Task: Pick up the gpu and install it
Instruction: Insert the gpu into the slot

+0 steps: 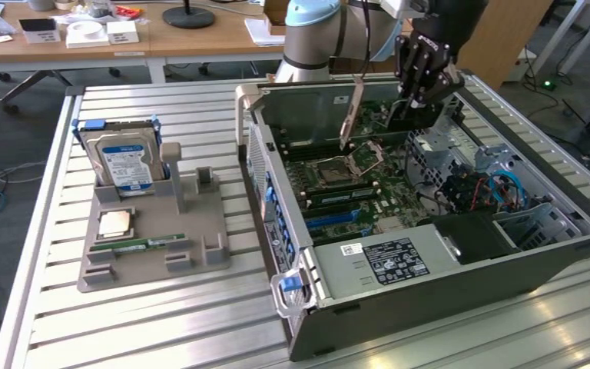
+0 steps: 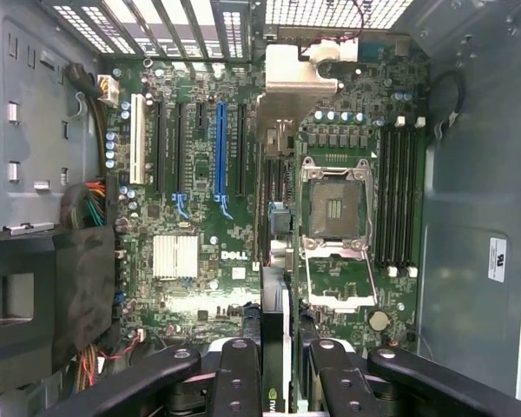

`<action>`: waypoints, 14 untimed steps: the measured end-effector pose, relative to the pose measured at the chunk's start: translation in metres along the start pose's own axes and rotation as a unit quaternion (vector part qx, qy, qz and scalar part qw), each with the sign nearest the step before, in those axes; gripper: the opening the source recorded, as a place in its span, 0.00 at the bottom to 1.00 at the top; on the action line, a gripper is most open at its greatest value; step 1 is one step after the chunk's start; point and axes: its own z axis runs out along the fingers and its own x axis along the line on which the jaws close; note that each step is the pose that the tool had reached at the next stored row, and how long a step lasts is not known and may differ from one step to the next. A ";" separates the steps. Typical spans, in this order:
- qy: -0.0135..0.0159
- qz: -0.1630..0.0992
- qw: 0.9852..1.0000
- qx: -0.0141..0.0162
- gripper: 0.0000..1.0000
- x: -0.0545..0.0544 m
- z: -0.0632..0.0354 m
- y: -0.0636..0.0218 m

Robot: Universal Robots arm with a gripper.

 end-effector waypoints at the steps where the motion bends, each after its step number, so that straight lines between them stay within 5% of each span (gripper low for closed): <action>1: 0.000 0.000 1.000 0.000 0.26 0.000 0.0007 0.0002; 14: 0.000 0.000 1.000 0.001 0.26 0.000 0.0054 0.0011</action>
